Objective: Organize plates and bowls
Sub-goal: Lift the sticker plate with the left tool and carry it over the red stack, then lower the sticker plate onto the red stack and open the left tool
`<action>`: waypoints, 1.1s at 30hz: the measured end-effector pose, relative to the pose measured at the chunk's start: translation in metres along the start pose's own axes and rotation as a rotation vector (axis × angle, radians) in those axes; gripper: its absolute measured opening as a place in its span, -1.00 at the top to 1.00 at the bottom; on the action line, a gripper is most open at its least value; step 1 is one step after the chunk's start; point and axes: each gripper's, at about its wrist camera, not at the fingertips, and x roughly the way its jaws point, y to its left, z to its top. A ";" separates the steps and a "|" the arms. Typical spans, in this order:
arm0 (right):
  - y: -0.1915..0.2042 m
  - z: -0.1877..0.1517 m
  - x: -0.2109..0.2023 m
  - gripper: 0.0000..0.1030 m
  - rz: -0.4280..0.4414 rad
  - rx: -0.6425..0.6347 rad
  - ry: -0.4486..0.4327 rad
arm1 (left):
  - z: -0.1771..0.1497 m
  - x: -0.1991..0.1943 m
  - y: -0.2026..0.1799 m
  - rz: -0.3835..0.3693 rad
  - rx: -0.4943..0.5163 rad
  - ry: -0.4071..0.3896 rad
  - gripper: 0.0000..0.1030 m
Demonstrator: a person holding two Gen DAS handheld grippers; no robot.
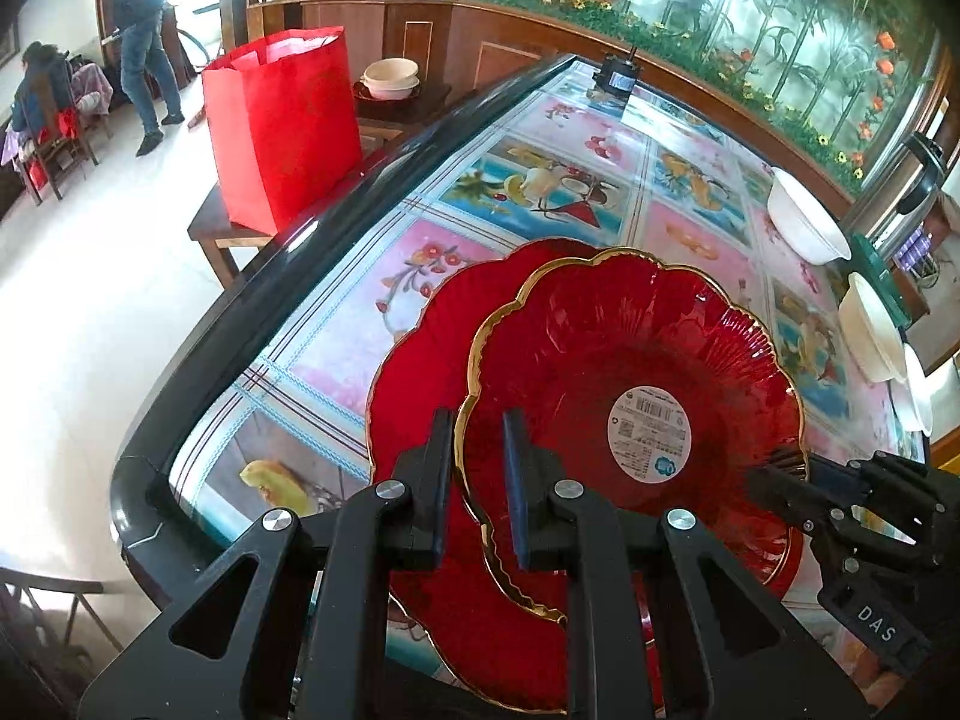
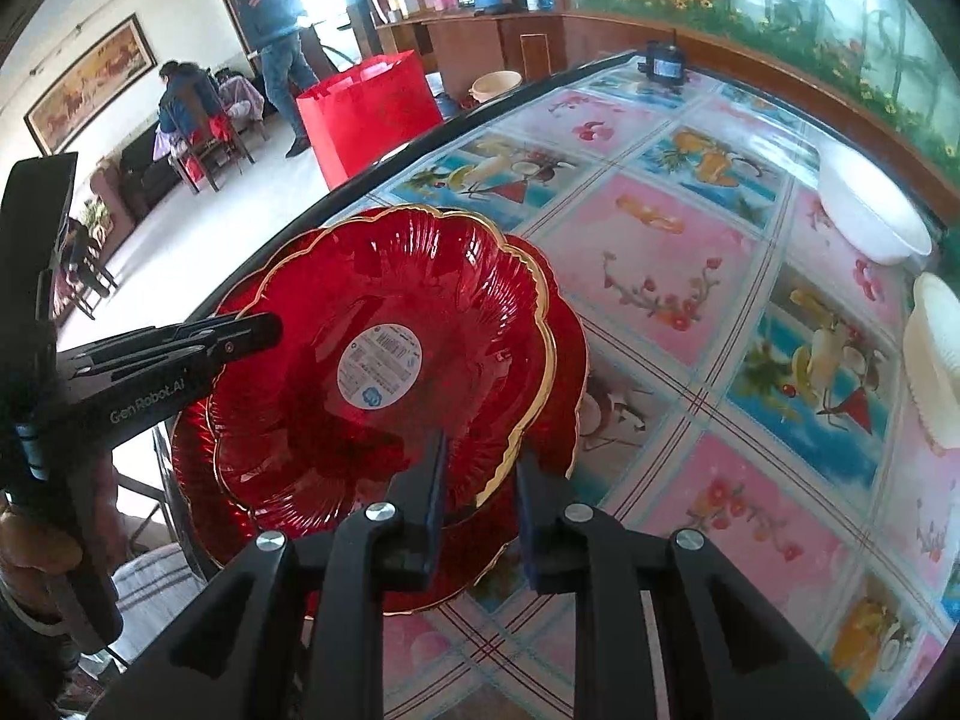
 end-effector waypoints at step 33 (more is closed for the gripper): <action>0.008 0.004 -0.009 -0.22 0.061 -0.036 0.010 | 0.004 -0.024 -0.020 0.110 0.064 -0.200 0.18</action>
